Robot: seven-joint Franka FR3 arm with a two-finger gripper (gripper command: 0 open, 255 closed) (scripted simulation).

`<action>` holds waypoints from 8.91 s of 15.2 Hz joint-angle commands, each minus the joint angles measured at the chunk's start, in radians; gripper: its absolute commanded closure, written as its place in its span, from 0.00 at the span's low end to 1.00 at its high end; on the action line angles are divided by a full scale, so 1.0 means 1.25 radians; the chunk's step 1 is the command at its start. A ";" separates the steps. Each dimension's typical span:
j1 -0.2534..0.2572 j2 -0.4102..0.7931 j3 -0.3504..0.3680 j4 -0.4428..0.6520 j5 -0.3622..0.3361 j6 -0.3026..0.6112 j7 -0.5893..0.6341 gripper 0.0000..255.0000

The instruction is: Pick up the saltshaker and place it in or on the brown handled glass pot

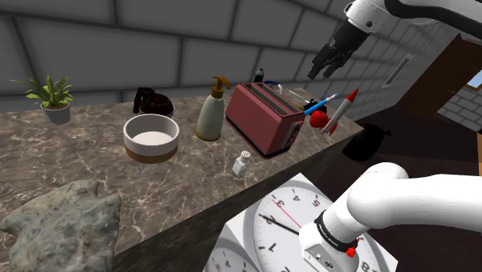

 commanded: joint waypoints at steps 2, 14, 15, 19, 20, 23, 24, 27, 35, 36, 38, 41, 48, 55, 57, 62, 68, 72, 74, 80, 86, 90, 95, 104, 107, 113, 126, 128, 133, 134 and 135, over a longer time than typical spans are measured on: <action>0.001 -0.018 0.010 -0.035 0.005 0.021 0.014 0.00; 0.043 -0.158 0.158 -0.390 0.095 0.284 0.194 0.00; 0.050 -0.161 0.174 -0.414 0.105 0.309 0.210 0.00; 0.082 -0.152 0.245 -0.499 0.149 0.418 0.283 0.00; 0.091 -0.144 0.264 -0.517 0.160 0.448 0.302 0.00; 0.116 -0.100 0.327 -0.562 0.194 0.547 0.363 0.00; 0.123 -0.079 0.350 -0.574 0.205 0.584 0.385 0.00; 0.133 0.004 0.425 -0.598 0.233 0.701 0.453 0.00; 0.084 0.164 0.501 -0.610 0.229 0.881 0.500 0.00; 0.074 0.183 0.509 -0.610 0.225 0.901 0.503 0.00; 0.068 0.194 0.513 -0.610 0.222 0.913 0.504 0.00; 0.068 0.194 0.513 -0.610 0.222 0.913 0.504 0.00; 0.068 0.194 0.513 -0.610 0.222 0.912 0.504 1.00; 0.074 0.179 0.505 -0.606 0.224 0.894 0.500 1.00; 0.085 0.150 0.490 -0.599 0.227 0.857 0.492 1.00; 0.101 0.085 0.460 -0.576 0.228 0.769 0.475 1.00; 0.108 0.024 0.431 -0.540 0.221 0.673 0.460 1.00; 0.109 -0.008 0.413 -0.512 0.214 0.614 0.451 1.00; 0.108 -0.021 0.405 -0.497 0.211 0.587 0.447 1.00; 0.104 -0.051 0.384 -0.448 0.199 0.508 0.437 1.00; 0.098 -0.070 0.364 -0.393 0.186 0.436 0.429 1.00; 0.094 -0.076 0.353 -0.354 0.178 0.391 0.424 1.00; 0.087 -0.079 0.340 -0.302 0.169 0.338 0.418 1.00; -0.008 0.212 0.411 -0.107 0.116 0.439 0.456 1.00; -0.045 0.317 0.444 -0.024 0.078 0.458 0.483 1.00; -0.102 0.533 0.512 0.168 -0.041 0.458 0.563 1.00; 0.032 1.053 0.510 0.776 -0.345 0.266 0.680 1.00; 0.084 1.147 0.493 0.924 -0.374 0.212 0.666 1.00; 0.098 1.185 0.482 0.944 -0.386 0.230 0.670 1.00; 0.095 1.184 0.481 0.931 -0.387 0.240 0.673 1.00; 0.092 1.183 0.481 0.919 -0.388 0.251 0.677 1.00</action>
